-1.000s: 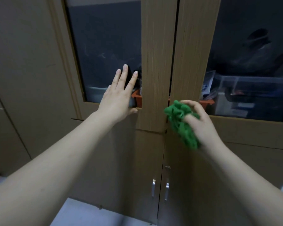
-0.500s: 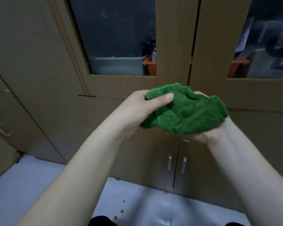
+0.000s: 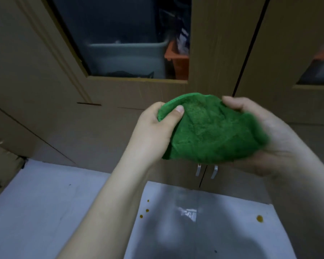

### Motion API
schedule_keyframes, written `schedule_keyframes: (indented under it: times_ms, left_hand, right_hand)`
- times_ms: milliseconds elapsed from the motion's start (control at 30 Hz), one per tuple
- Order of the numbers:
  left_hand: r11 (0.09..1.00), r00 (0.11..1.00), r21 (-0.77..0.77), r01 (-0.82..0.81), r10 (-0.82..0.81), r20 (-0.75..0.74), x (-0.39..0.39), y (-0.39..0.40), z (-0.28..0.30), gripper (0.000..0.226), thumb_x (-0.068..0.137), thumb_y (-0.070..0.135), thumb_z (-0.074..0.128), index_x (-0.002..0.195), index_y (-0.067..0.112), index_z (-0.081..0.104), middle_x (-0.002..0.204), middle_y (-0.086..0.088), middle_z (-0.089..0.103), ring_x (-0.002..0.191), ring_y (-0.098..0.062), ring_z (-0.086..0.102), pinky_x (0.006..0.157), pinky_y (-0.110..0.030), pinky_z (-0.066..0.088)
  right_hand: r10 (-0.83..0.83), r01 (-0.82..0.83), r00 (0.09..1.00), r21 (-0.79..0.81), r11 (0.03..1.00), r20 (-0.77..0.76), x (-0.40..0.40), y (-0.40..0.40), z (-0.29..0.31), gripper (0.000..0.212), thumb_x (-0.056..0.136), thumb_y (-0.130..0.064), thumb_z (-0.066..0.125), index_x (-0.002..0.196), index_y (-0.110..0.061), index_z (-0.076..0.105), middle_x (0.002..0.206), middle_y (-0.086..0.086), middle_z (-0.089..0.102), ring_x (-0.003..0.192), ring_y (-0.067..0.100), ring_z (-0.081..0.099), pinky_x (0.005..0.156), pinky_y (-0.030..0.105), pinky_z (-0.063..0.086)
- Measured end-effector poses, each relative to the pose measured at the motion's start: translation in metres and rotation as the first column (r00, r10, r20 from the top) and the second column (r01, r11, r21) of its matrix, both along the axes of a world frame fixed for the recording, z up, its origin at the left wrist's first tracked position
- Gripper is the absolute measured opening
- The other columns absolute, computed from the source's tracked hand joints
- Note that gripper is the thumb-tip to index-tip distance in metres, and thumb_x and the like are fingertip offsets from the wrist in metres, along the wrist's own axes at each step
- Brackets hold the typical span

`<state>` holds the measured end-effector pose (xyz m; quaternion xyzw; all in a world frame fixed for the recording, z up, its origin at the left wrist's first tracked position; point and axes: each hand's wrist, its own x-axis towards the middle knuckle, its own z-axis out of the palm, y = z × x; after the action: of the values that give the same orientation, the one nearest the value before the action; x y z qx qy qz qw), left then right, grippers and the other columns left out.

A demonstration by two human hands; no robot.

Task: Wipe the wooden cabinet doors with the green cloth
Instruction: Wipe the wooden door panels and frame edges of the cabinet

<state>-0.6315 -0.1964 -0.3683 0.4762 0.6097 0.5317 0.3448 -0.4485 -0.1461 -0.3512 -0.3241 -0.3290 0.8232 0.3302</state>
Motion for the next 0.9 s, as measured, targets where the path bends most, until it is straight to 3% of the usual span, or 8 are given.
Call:
schedule_keyframes:
  times_ms: [200, 367, 500, 567, 667, 767, 833, 900]
  left_hand:
    - [0.993, 0.988, -0.036, -0.109, 0.112, 0.105, -0.005, -0.015, 0.061, 0.013, 0.084, 0.04, 0.062, 0.088, 0.027, 0.063, 0.078, 0.01, 0.07, 0.075, -0.008, 0.068, 0.059, -0.027, 0.054]
    - [0.964, 0.964, 0.03, -0.264, 0.264, -0.018, 0.003, -0.03, 0.152, 0.012, 0.085, 0.039, 0.064, 0.089, 0.032, 0.055, 0.086, 0.011, 0.063, 0.082, -0.011, 0.061, 0.074, -0.046, 0.055]
    - [0.859, 0.815, 0.032, -0.511, 0.496, -0.299, 0.004, -0.04, 0.241, 0.04, 0.076, 0.049, 0.072, 0.102, 0.029, 0.048, 0.104, 0.007, 0.049, 0.094, -0.013, 0.052, 0.08, -0.029, 0.042]
    - [0.873, 0.862, -0.014, -0.488, 0.479, -0.166, 0.001, -0.046, 0.289, 0.023, 0.081, 0.037, 0.072, 0.084, 0.025, 0.052, 0.084, 0.007, 0.056, 0.073, -0.011, 0.053, 0.068, -0.029, 0.041]
    - [0.949, 0.878, -0.093, -0.3, 0.313, 0.362, 0.002, -0.06, 0.352, 0.032, 0.097, 0.029, 0.054, 0.078, 0.01, 0.07, 0.075, 0.001, 0.07, 0.07, -0.012, 0.065, 0.066, -0.032, 0.051]
    - [0.995, 0.526, -0.01, -0.101, 0.061, 0.848, 0.002, -0.078, 0.404, 0.058, 0.094, 0.062, 0.044, 0.107, 0.016, 0.077, 0.117, -0.012, 0.072, 0.111, -0.026, 0.068, 0.093, -0.041, 0.054]
    - [0.993, 0.407, 0.097, -0.071, -0.06, 0.911, -0.002, -0.088, 0.428, 0.071, 0.089, 0.067, 0.05, 0.127, 0.01, 0.064, 0.133, -0.016, 0.063, 0.124, -0.032, 0.059, 0.108, -0.047, 0.041]
    - [0.983, 0.489, 0.144, -0.117, -0.069, 0.869, -0.008, -0.098, 0.444, 0.055, 0.096, 0.048, 0.054, 0.128, 0.004, 0.06, 0.128, -0.019, 0.065, 0.12, -0.031, 0.062, 0.102, -0.045, 0.048]
  right_hand:
    - [0.051, -0.042, 0.998, -0.222, 0.974, 0.034, -0.01, -0.013, 0.073, 0.044, 0.099, -0.039, 0.048, 0.101, -0.007, 0.078, 0.112, 0.02, 0.074, 0.1, 0.035, 0.073, 0.07, 0.048, 0.061]
    - [-0.044, 0.044, 0.999, -0.115, 0.992, 0.001, -0.03, -0.036, 0.163, 0.047, 0.103, -0.038, 0.043, 0.119, -0.004, 0.071, 0.122, 0.017, 0.071, 0.111, 0.029, 0.07, 0.092, 0.044, 0.058]
    - [-0.16, 0.145, 0.982, 0.141, 0.979, 0.099, -0.051, -0.061, 0.251, 0.036, 0.103, -0.035, 0.044, 0.124, -0.02, 0.069, 0.119, 0.009, 0.073, 0.114, 0.025, 0.068, 0.108, 0.052, 0.045]
    - [-0.227, 0.164, 0.958, 0.311, 0.936, 0.177, -0.063, -0.075, 0.298, 0.037, 0.096, -0.037, 0.046, 0.122, -0.03, 0.07, 0.119, 0.0, 0.073, 0.115, 0.018, 0.067, 0.108, 0.047, 0.046]
    - [-0.29, 0.038, 0.91, 0.636, 0.771, 0.296, -0.081, -0.096, 0.358, 0.047, 0.095, -0.04, 0.038, 0.14, -0.038, 0.052, 0.144, -0.015, 0.056, 0.135, 0.003, 0.048, 0.116, 0.036, 0.036]
    - [-0.398, -0.252, 0.792, 0.841, 0.478, 0.464, -0.095, -0.112, 0.398, 0.051, 0.101, -0.042, 0.028, 0.151, -0.038, 0.034, 0.153, -0.027, 0.03, 0.148, -0.006, 0.012, 0.125, 0.04, 0.01]
    - [-0.423, -0.242, 0.804, 0.879, 0.41, 0.419, -0.099, -0.12, 0.42, 0.047, 0.103, -0.041, 0.029, 0.15, -0.039, 0.034, 0.152, -0.028, 0.028, 0.149, -0.007, 0.009, 0.126, 0.041, 0.008]
    - [-0.409, -0.029, 0.877, 0.876, 0.481, 0.253, -0.099, -0.13, 0.437, 0.04, 0.103, -0.04, 0.035, 0.142, -0.047, 0.041, 0.157, -0.02, 0.032, 0.148, 0.001, 0.023, 0.124, 0.043, 0.021]
